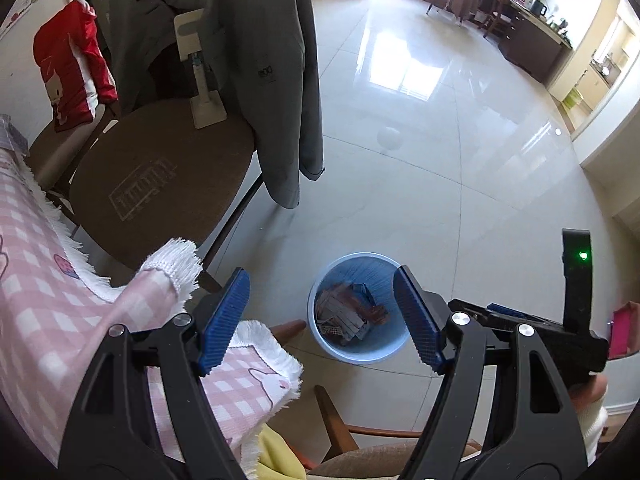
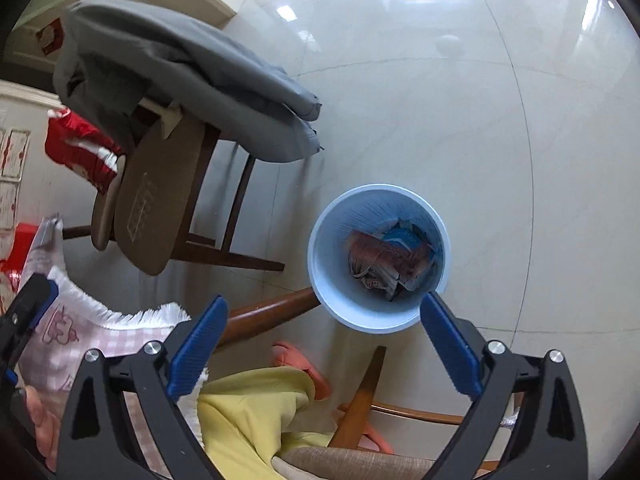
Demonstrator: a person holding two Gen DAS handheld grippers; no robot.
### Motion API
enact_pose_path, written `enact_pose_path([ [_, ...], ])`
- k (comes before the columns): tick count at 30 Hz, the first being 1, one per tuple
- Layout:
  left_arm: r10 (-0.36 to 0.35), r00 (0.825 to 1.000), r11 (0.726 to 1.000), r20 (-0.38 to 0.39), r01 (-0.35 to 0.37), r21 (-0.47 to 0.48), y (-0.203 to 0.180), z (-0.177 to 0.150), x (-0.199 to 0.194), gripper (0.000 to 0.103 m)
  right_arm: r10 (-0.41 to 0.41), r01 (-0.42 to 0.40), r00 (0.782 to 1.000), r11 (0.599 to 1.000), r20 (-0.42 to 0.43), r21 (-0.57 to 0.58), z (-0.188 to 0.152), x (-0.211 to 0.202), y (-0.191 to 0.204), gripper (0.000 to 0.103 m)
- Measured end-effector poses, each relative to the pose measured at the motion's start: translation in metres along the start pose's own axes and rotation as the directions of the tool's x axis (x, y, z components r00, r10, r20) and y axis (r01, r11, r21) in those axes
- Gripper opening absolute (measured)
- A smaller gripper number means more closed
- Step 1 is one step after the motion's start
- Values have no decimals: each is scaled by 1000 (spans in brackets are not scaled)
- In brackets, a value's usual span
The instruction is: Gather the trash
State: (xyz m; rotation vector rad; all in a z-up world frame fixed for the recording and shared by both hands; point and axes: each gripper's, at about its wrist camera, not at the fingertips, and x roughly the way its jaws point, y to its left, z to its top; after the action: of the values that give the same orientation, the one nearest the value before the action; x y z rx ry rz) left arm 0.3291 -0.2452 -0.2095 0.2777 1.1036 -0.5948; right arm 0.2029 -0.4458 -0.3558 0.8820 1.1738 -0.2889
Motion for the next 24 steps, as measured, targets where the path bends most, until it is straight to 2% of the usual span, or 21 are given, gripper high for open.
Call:
enact_pose_path([
  [7, -20, 999, 1000, 27, 20, 2, -3, -12, -16, 74, -4, 17, 994, 993, 112, -117, -15, -49, 33, 95],
  [12, -35, 996, 999, 77, 35, 1, -9, -25, -44, 74, 3, 36, 982, 979, 191, -199, -34, -86, 57, 95],
  [20, -44, 984, 999, 170, 46, -7, -10, -52, -99, 75, 26, 59, 951, 963, 307, -264, -73, -141, 85, 95],
  [24, -29, 971, 999, 236, 34, -18, -8, -70, -134, 76, 54, 58, 934, 952, 353, -300, -95, -165, 96, 95],
])
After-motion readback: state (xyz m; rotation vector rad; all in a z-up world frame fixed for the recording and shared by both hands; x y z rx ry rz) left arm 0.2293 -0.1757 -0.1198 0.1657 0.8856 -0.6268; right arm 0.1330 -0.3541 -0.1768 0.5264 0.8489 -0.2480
